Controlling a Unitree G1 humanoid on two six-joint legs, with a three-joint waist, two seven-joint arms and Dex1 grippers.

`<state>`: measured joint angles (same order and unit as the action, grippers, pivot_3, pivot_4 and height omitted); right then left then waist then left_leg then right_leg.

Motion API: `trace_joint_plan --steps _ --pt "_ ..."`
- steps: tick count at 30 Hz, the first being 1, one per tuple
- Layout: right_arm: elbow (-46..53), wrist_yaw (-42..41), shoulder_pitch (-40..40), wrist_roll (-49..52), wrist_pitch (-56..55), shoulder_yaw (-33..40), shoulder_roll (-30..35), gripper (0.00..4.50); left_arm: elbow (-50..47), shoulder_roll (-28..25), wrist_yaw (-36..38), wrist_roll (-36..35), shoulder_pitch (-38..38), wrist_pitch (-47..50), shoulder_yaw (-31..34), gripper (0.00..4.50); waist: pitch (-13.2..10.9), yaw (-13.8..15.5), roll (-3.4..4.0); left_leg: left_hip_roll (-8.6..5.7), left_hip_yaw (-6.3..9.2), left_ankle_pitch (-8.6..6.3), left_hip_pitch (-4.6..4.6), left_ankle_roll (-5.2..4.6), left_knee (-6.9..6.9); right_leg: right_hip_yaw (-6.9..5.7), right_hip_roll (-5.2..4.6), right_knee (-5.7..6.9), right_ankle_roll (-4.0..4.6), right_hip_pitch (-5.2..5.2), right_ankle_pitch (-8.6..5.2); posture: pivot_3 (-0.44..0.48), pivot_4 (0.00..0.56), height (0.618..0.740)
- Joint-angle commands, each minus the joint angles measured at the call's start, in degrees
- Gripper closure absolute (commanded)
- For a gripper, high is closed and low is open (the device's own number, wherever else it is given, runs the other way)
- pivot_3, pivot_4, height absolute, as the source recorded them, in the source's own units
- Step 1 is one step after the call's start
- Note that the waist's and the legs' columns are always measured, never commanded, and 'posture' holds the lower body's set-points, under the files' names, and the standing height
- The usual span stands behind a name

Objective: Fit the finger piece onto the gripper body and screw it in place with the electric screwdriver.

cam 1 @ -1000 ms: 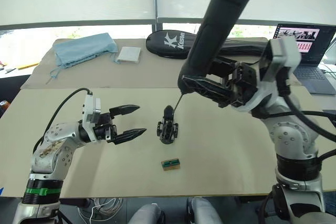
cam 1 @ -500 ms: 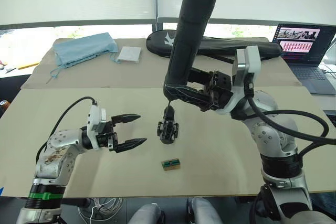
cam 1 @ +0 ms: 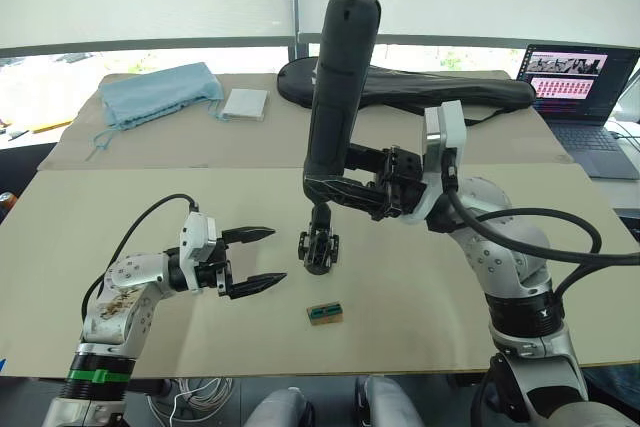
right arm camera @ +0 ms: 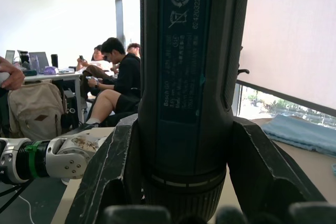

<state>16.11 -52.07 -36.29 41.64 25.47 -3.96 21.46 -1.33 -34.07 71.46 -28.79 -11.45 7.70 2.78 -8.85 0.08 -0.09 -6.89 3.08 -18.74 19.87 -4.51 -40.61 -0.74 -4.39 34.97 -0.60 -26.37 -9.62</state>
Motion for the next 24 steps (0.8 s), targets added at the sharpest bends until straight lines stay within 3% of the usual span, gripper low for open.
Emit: trace_joint_plan --steps 1,24 --pt "1.4 -0.6 -1.5 0.5 -0.7 0.5 -0.7 2.6 -0.1 0.2 -0.1 1.0 -0.9 -1.3 -0.6 0.0 0.0 0.0 0.0 0.0 0.0 0.0 0.0 0.0 0.0 0.0 0.0 0.0 0.0 0.0 0.0 0.0 0.15 0.74" --pt "-0.3 -2.5 -1.8 -1.2 -0.4 -0.8 -1.2 2.6 0.6 2.3 -1.5 4.1 -1.5 -3.2 -3.1 0.0 0.0 -0.1 0.0 0.0 0.0 0.0 0.0 0.0 0.0 0.0 0.0 0.0 0.0 0.0 0.0 0.0 0.15 0.74"
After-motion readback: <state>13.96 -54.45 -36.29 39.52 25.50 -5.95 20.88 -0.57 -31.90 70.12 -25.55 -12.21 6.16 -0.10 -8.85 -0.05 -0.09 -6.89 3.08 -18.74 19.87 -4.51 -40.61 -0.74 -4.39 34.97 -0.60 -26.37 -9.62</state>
